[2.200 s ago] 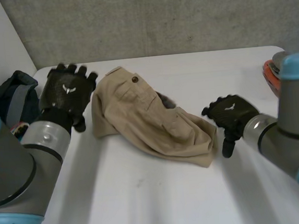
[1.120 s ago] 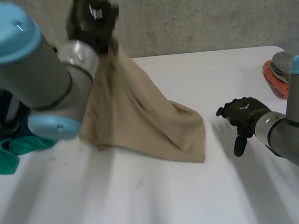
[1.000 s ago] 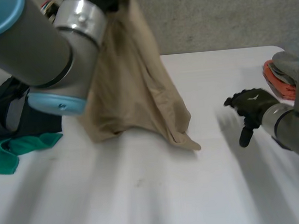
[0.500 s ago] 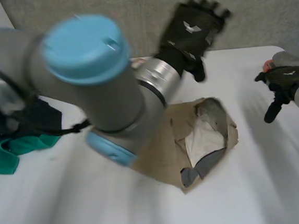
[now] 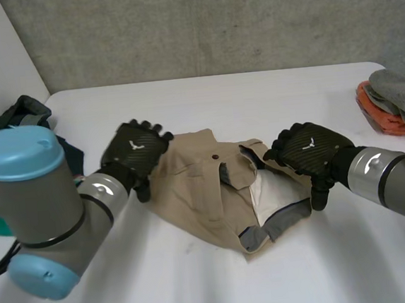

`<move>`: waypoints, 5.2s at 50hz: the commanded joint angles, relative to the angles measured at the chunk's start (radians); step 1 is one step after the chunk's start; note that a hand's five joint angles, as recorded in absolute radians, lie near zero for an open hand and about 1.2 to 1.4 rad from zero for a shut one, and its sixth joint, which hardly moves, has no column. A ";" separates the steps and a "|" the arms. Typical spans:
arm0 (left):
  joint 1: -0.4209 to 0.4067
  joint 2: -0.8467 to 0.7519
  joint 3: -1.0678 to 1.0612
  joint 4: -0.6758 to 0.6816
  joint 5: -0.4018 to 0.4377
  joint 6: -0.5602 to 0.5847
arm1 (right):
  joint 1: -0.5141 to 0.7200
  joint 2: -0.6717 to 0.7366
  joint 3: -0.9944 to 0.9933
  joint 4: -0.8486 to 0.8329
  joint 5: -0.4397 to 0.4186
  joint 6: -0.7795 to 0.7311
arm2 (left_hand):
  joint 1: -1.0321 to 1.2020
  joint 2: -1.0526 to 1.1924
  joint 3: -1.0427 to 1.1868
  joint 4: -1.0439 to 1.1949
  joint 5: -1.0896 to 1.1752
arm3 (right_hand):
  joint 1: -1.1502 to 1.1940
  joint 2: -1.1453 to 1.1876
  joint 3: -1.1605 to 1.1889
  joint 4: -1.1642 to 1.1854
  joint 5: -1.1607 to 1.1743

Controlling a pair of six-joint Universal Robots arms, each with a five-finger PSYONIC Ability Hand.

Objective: Fold the laundry.

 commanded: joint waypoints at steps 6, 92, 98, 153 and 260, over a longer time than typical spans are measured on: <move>-0.085 -0.252 0.165 0.065 0.130 -0.046 | -0.017 0.032 0.030 -0.133 0.088 0.021 | -0.036 -0.028 -0.038 -0.033 -0.048 | 0.004 -0.010 -0.003 -0.007 0.011; 0.294 -0.341 0.454 -0.315 0.059 0.193 | 0.373 0.564 -0.688 0.195 0.409 0.754 | 0.018 0.026 0.015 0.021 0.006 | -0.002 -0.016 -0.009 -0.013 0.005; 0.249 -0.427 0.500 -0.358 0.064 0.172 | 0.397 0.670 -0.769 0.126 0.481 0.684 | 0.275 0.283 0.273 0.278 0.264 | 0.185 0.171 0.178 0.174 0.192; -0.016 0.160 0.149 -0.327 -0.323 -0.049 | 0.138 0.094 -0.466 0.310 0.484 0.279 | 0.059 0.067 0.057 0.062 0.047 | 0.042 0.028 0.035 0.031 0.049; 0.121 -0.151 0.736 -0.111 -0.206 -0.153 | 0.140 0.345 -0.846 -0.093 0.382 0.216 | 1.186 1.194 1.184 1.189 1.174 | 1.155 1.141 1.148 1.144 1.162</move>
